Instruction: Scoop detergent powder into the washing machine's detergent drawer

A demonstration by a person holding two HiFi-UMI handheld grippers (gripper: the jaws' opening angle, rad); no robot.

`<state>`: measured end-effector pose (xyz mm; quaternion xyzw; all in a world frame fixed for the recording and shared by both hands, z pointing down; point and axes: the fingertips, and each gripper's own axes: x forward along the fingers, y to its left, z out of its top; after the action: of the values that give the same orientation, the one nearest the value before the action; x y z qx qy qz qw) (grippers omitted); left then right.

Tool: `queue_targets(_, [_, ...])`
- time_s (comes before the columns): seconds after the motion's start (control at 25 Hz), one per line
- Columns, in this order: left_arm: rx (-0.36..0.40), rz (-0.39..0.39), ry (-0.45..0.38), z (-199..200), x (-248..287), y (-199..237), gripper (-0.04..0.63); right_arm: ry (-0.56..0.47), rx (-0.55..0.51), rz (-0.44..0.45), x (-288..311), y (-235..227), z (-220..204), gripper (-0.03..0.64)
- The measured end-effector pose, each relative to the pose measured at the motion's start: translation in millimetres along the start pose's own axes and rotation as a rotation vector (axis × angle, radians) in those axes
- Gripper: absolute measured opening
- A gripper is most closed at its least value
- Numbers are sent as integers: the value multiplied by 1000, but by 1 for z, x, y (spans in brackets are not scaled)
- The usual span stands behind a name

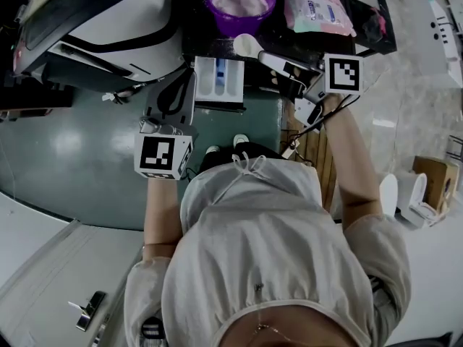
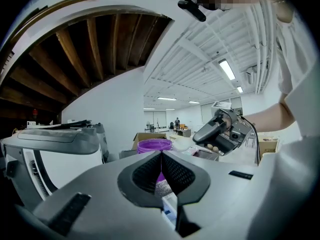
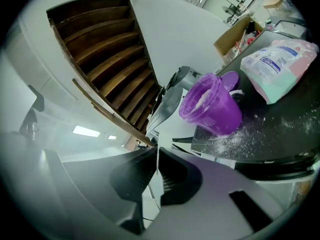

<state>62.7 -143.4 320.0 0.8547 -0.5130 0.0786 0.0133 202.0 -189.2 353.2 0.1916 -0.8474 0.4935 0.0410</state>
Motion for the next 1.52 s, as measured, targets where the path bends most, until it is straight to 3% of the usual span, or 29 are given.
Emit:
queue_targets(0.48, [-29,-113,63,-46,-52,36,21,-62,145,-83,57,-11,-80,15])
queue_targets(0.72, [-36,-152,83,-70,-69,59,21,-80,358,-233,91,-45,-122,15])
queue_targets(0.88, [-46,-168,152,-86,-74,68,21,-92,387,-273,111,-63,-128,15])
queue_targets(0.96, [-52,-173,163,-93,-76,72,21,-86,366,-292,122,-73,-130,15])
queue_targets(1.12, [-72,-178,174,-106,-74,79,21,-29,194,-340,138,-94,-129,15])
queue_targets(1.52, [-101,-181,181,-124,-67,81,21,185,-126,-527,160,-119,-141,15])
